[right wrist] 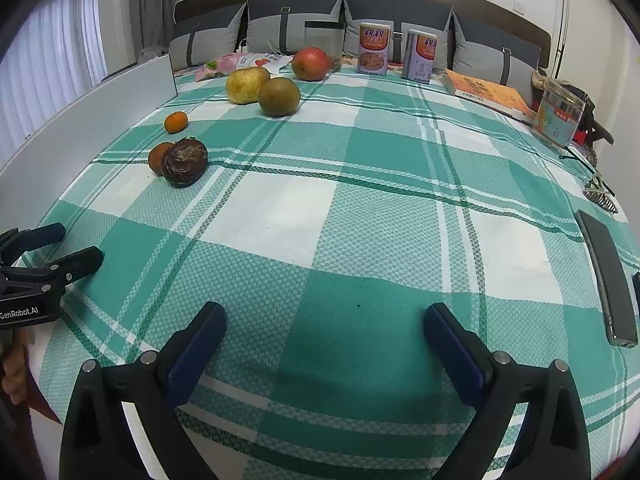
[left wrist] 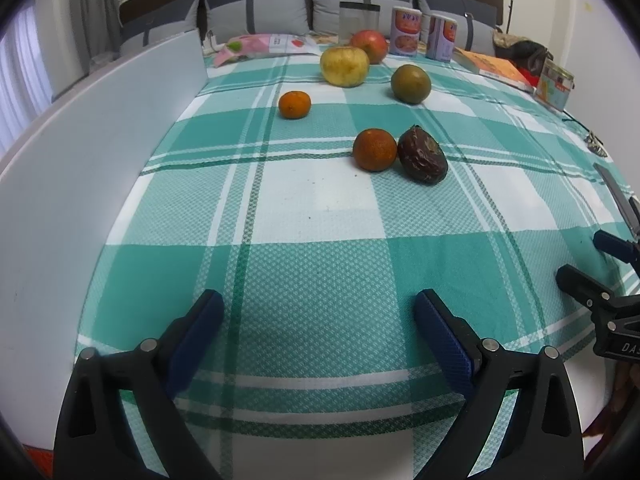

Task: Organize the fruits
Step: 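Withdraw both tools from the box and hover over the table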

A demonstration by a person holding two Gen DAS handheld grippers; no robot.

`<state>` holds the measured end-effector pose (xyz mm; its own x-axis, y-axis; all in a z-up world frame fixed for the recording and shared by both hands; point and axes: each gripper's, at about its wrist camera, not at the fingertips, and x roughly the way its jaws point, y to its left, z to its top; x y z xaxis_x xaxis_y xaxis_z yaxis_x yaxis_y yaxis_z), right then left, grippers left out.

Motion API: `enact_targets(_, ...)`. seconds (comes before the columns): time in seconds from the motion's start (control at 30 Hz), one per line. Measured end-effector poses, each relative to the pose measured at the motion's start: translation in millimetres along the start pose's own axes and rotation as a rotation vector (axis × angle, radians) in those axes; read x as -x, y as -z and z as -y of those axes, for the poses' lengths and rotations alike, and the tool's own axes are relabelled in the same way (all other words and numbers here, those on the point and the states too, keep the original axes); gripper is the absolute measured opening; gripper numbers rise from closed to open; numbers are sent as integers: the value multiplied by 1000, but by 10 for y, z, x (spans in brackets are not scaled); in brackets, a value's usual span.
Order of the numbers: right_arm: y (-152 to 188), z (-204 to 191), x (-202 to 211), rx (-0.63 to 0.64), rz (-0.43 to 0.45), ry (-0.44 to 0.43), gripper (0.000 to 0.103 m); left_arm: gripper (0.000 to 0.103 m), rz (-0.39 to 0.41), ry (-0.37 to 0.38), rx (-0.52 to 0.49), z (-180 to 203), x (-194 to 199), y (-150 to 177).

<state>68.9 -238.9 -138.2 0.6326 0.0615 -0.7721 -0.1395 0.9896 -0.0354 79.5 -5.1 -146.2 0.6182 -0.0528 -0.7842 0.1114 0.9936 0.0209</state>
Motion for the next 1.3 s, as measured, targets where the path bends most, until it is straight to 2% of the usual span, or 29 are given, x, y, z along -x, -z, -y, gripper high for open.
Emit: enact_targets(1.3,-12,-8,-23,0,-10,-7,103,98,-4,2,-4,20,-15,-8)
